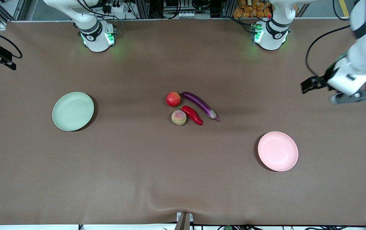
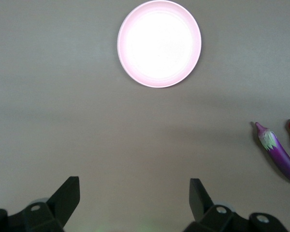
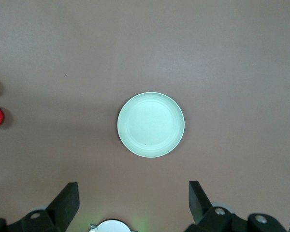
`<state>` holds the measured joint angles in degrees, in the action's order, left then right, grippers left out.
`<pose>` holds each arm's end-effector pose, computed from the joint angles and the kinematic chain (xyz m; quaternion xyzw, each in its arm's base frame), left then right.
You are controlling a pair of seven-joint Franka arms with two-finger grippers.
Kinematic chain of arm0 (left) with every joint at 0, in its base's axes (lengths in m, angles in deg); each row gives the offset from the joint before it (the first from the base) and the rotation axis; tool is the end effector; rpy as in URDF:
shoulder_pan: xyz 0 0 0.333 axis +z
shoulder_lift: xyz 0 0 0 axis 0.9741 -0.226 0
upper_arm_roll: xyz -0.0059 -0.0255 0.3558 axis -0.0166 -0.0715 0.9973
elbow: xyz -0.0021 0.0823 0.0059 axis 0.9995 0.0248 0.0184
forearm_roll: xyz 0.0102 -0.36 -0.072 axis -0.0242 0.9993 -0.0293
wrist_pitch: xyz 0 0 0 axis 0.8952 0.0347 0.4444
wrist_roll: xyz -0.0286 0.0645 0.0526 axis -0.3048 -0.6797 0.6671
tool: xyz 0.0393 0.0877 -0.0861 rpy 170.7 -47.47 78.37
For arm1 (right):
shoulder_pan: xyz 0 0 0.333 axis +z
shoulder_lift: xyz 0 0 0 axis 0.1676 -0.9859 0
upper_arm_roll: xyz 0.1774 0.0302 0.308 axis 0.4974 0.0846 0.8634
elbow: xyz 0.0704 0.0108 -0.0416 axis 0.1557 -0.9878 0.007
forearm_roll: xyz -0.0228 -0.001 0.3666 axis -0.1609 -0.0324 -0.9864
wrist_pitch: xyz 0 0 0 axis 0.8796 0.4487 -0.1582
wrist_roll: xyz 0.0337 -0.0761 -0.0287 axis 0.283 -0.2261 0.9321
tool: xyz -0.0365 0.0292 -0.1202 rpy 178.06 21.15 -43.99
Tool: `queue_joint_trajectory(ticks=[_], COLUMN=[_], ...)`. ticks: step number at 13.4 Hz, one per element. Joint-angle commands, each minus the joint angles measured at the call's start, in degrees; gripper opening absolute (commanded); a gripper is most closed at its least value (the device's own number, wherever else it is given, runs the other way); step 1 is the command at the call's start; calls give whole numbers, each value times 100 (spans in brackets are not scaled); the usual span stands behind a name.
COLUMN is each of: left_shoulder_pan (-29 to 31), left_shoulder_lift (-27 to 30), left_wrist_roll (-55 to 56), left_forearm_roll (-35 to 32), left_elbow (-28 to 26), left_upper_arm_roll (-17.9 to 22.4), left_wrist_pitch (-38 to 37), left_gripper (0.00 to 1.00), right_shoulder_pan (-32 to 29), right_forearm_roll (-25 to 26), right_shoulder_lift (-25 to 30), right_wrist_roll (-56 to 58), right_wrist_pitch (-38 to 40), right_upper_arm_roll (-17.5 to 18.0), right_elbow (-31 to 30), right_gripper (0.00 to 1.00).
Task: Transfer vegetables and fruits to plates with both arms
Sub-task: 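Reach the left gripper down and grasp the purple eggplant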
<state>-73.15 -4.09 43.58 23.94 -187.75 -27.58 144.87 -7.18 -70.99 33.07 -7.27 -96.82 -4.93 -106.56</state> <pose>0.5196 -0.0821 0.5515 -0.9978 -0.0510 0.0381 0.0208 0.4907 -0.0323 0.6859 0.9957 0.0890 -0.0257 0.0034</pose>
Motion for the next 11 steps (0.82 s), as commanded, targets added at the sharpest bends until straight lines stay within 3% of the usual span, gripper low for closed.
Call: queue_joint_trajectory(ticks=[1,5,8,11], left_shoulder_pan=[-19,-106,-746,-1230], left_shoulder_lift=[-28,-800,-1486,-2110], left_wrist_roll=[515,2157,3414,4758], left_forearm_roll=[-71,-115,-271,-1009], left_elbow=[-652,-873,-873,-838], left_upper_arm_roll=[-380,-1127,-1190,-1190], left_wrist_pitch=[806,1730,2468,2944], left_gripper=[100,100,100,100], right_shoulder_pan=[-62,-62,-71,-62], right_forearm_roll=[-102,-102,-102,-102], right_shoulder_lift=[-58,-58,-49,-58], right_wrist_roll=[61,61,61,61], right_wrist_pitch=[99,99,90,99], right_upper_arm_roll=[19,10,10,10], right_elbow=[133,133,133,133], right_gripper=[100,100,100,100])
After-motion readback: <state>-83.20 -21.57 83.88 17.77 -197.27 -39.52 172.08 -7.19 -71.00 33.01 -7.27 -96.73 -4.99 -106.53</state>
